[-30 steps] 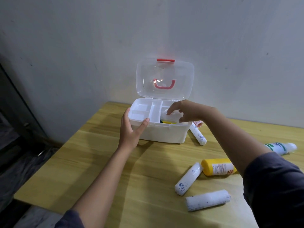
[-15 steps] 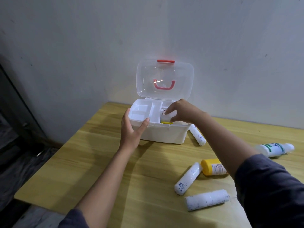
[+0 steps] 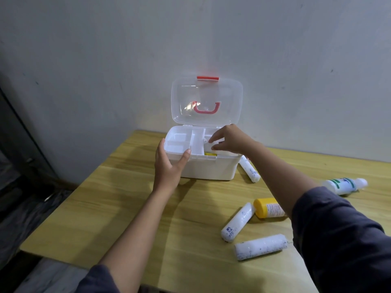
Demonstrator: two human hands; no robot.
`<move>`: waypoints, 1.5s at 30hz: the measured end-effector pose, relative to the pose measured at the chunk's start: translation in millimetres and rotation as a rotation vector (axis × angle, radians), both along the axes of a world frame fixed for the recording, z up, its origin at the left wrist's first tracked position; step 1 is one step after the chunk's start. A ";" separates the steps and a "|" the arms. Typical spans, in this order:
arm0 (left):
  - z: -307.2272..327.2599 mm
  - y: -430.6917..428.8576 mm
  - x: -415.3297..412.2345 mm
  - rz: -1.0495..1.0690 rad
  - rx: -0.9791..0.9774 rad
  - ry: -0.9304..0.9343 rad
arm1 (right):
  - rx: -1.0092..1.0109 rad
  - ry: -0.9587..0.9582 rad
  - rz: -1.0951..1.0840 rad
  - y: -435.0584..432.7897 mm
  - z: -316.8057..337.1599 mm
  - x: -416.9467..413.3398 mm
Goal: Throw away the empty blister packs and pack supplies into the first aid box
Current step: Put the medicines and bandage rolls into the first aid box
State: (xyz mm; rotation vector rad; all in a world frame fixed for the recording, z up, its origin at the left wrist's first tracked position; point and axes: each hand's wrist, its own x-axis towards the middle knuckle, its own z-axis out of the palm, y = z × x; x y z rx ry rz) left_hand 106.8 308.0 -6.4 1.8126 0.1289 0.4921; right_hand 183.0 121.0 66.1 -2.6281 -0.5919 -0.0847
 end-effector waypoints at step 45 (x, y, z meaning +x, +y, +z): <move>5.8 -7.3 -9.3 0.017 -0.029 -0.008 | 0.283 -0.043 -0.209 -49.3 42.7 -68.7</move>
